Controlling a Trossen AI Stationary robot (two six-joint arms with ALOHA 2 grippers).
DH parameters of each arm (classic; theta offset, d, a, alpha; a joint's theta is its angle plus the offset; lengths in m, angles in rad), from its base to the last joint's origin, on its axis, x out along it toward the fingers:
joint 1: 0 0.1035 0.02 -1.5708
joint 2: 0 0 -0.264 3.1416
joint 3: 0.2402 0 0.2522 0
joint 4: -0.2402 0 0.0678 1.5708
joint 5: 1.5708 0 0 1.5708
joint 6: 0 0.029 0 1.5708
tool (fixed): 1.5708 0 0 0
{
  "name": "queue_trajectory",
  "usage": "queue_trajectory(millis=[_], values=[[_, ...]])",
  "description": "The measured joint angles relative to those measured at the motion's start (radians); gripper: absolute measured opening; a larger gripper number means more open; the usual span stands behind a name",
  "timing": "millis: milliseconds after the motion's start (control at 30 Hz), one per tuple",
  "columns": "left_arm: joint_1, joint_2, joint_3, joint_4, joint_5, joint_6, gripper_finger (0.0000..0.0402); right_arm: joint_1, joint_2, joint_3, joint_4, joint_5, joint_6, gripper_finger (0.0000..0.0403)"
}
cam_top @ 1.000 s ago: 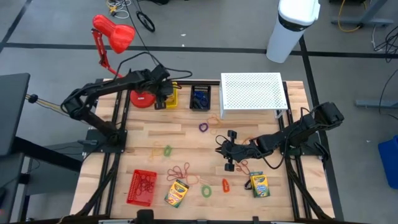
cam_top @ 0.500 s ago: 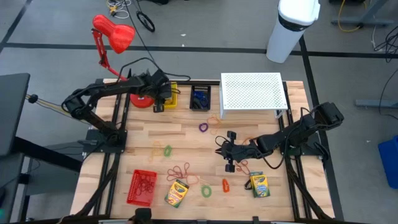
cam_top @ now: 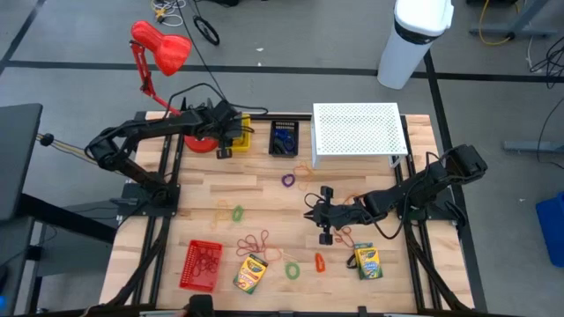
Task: Pick & Place Office Desk Supplies
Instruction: Put the top left yellow crayon box into the yellow bin, then put the red rubber band into the red bin
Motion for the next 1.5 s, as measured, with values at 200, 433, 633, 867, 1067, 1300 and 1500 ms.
queue_trajectory(millis=[200, 433, 633, 867, 1067, 1300, 1500], values=[[-0.003, -0.001, 0.000, 0.010, -0.005, -0.005, 0.0172, 0.000, 0.000, 0.000, 0.000, 0.000, 0.000, 0.0035], [-0.032, -0.001, 0.000, 0.013, -0.051, -0.012, 0.0241, 0.000, 0.000, 0.000, 0.000, -0.003, -0.003, 0.0035], [-0.083, -0.002, 0.000, 0.013, -0.173, 0.029, 0.0278, 0.000, 0.000, 0.000, 0.001, -0.005, -0.003, 0.0035], [-0.122, -0.002, 0.000, 0.030, -0.288, 0.065, 0.0279, 0.000, 0.000, 0.000, 0.001, -0.006, -0.004, 0.0035], [-0.146, -0.038, 0.000, 0.031, -0.337, 0.085, 0.0275, 0.000, 0.000, 0.000, 0.001, -0.006, -0.006, 0.0035], [-0.178, -0.112, 0.000, -0.022, -0.477, 0.011, 0.0266, 0.000, 0.000, 0.000, 0.001, -0.009, -0.006, 0.0035], [-0.275, -0.184, 0.000, -0.134, -0.520, -0.209, 0.0214, 0.000, 0.012, 0.000, 0.079, 0.021, -0.003, 0.0035]])
